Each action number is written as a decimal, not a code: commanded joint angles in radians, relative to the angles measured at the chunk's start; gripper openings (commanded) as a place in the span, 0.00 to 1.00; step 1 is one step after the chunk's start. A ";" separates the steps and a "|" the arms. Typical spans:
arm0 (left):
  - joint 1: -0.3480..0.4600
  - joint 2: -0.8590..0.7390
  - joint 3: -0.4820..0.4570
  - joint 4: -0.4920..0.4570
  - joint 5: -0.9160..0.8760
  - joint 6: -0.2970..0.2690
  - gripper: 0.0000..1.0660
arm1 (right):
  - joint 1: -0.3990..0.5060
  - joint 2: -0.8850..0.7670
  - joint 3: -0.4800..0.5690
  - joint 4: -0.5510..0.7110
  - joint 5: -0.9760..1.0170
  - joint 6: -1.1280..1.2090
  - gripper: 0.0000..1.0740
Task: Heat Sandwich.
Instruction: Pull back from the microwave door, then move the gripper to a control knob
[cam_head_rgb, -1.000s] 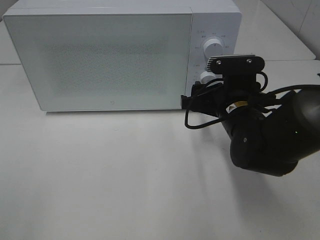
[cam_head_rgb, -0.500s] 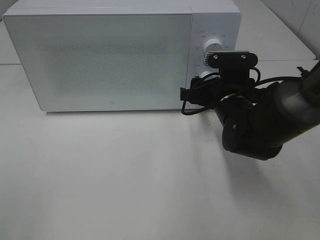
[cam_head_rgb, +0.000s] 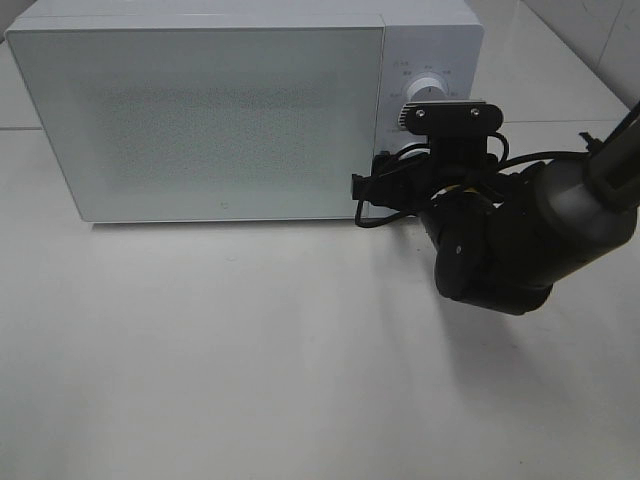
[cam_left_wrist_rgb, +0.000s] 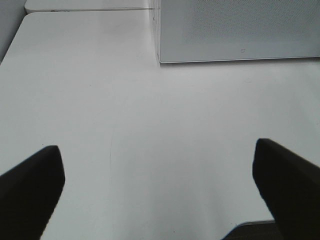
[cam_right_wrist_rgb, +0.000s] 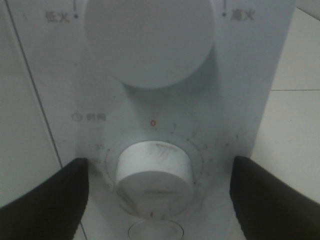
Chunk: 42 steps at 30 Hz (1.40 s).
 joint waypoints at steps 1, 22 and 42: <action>-0.006 -0.016 0.001 0.003 -0.014 0.003 0.92 | -0.001 -0.002 -0.010 -0.015 -0.004 0.005 0.66; -0.006 -0.016 0.001 0.003 -0.014 0.003 0.92 | 0.011 -0.008 -0.009 -0.008 -0.014 0.002 0.14; -0.006 -0.016 0.001 0.003 -0.014 0.003 0.92 | 0.011 -0.008 -0.010 -0.016 -0.100 0.569 0.12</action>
